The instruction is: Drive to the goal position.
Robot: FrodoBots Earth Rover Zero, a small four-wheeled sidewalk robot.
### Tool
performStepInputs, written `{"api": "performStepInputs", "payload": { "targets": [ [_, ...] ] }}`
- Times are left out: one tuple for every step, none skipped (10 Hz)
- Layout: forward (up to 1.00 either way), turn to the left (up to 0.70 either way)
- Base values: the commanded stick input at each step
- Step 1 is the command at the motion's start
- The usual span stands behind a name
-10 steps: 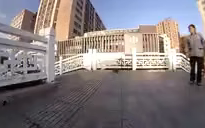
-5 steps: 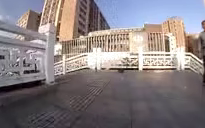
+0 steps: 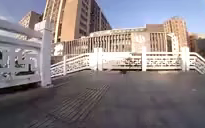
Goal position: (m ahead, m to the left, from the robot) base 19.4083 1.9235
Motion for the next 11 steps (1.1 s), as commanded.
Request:
{"api": "performStepInputs", "payload": {
  "targets": [
    [0.45, 0.00],
    [0.45, 0.00],
    [0.45, 0.00],
    [0.45, 0.00],
    [0.45, 0.00],
    [0.45, 0.00],
    [0.45, 0.00],
    [0.45, 0.00],
    [0.45, 0.00],
    [0.45, 0.00],
    [0.45, 0.00]
  ]
}}
